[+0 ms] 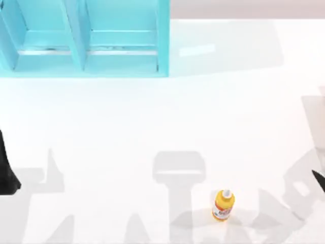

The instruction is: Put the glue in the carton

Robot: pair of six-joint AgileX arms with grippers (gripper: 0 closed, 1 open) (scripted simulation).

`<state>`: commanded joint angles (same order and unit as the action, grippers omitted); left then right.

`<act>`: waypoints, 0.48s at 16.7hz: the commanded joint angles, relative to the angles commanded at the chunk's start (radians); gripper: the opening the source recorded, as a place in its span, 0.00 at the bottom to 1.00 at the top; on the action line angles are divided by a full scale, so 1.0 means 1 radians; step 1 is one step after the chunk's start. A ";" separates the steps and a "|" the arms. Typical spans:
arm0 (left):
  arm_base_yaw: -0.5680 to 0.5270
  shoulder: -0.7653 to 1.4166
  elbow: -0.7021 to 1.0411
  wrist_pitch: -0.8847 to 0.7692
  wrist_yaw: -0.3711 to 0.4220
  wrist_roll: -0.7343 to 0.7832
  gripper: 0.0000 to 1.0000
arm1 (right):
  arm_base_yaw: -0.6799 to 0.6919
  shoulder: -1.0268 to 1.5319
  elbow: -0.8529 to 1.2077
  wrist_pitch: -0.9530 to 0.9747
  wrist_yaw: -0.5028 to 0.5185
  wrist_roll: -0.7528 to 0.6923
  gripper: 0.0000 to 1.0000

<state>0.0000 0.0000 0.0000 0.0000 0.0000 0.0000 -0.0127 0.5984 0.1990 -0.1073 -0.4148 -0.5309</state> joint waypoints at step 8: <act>0.000 0.000 0.000 0.000 0.000 0.000 1.00 | -0.006 0.714 0.224 -0.129 -0.489 -0.621 1.00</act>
<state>0.0000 0.0000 0.0000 0.0000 0.0000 0.0000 -0.0186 1.3125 0.4231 -0.2367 -0.9039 -1.1518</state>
